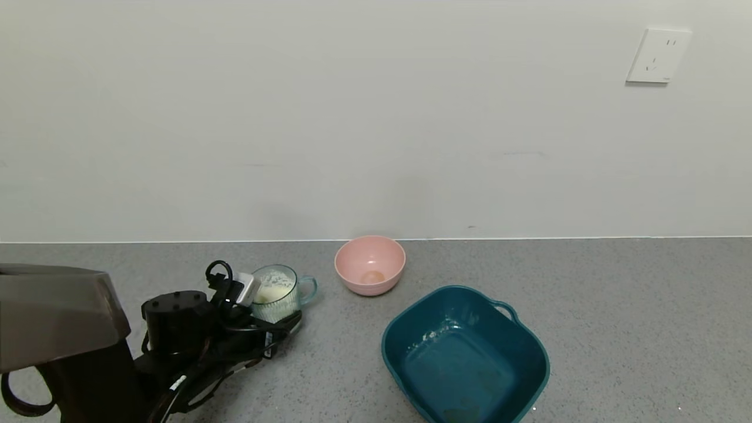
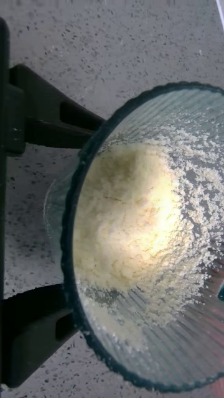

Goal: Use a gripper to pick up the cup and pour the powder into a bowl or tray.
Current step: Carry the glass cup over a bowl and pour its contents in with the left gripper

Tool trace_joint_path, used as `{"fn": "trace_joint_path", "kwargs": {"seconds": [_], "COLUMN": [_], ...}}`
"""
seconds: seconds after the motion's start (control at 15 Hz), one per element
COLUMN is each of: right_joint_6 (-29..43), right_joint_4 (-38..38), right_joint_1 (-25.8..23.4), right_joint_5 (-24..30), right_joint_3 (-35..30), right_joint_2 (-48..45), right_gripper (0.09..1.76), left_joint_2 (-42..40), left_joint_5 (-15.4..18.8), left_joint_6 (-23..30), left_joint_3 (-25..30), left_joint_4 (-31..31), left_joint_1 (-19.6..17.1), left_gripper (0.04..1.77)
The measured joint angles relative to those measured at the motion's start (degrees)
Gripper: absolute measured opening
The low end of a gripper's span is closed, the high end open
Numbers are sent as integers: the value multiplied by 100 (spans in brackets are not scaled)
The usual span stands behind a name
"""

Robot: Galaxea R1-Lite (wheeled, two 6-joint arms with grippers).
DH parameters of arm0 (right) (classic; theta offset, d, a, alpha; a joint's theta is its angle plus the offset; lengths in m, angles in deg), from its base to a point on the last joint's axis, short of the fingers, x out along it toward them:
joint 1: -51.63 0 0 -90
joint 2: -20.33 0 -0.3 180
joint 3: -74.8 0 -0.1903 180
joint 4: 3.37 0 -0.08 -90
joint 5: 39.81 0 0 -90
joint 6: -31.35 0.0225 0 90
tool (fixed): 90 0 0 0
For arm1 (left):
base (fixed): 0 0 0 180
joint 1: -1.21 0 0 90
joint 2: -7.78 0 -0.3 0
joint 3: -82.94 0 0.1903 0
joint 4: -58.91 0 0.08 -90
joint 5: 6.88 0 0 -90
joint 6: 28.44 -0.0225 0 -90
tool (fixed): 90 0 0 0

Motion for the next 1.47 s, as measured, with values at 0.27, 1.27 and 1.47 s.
{"fn": "trace_joint_path", "kwargs": {"seconds": [0.27,1.27,1.47], "right_joint_6": [0,0,0], "right_joint_4": [2,2,0], "right_joint_1": [0,0,0], "right_joint_5": [2,0,2], "right_joint_3": [0,0,0], "right_joint_2": [0,0,0], "right_gripper": [171,171,171], "left_joint_2": [-887,-2205,-2043], "left_joint_5": [-243,-2675,-3056], "left_joint_6": [-273,-2136,-2541], "left_joint_3": [-600,-3388,-3597], "left_joint_4": [2100,5196,5207], "left_joint_1": [-28,1775,2227], "left_gripper": [125,125,125]}}
